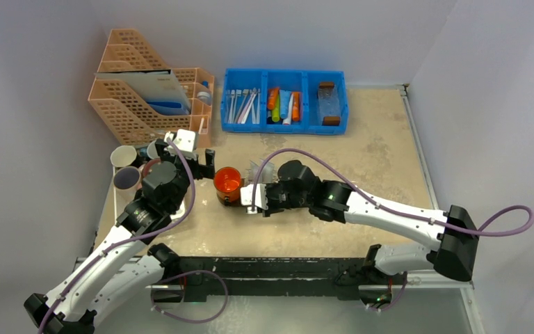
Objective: Prepare toiletry sets of a toothbrush and toothpaste on the tray
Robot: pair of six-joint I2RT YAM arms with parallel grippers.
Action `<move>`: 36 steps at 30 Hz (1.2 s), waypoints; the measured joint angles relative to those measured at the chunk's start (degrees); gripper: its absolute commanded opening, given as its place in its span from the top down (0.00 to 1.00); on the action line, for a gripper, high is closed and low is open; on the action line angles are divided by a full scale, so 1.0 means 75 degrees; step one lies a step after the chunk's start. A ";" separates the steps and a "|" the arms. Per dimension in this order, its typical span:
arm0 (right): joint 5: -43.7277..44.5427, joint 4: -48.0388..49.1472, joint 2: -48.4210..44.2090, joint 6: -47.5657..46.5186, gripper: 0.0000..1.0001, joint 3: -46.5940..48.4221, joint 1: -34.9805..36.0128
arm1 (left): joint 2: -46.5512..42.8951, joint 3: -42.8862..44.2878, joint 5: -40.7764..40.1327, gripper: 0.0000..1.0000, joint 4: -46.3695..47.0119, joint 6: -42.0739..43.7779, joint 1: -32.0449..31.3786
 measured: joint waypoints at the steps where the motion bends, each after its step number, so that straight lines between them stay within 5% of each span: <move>1: -0.0026 0.0020 -0.0029 0.0003 1.00 0.0000 0.0000 | 0.0000 0.0000 0.0000 0.07 0.0000 0.0000 0.0000; 20: -0.0338 0.2739 -0.0498 0.0702 1.00 -0.1848 -0.0079 | 0.0038 0.0000 0.0038 0.08 0.0000 -0.0003 0.0000; 36: -0.0557 0.4269 -0.0764 0.2183 1.00 -0.2471 -0.1075 | 0.0093 0.0000 0.0038 0.08 0.0000 -0.0035 0.0000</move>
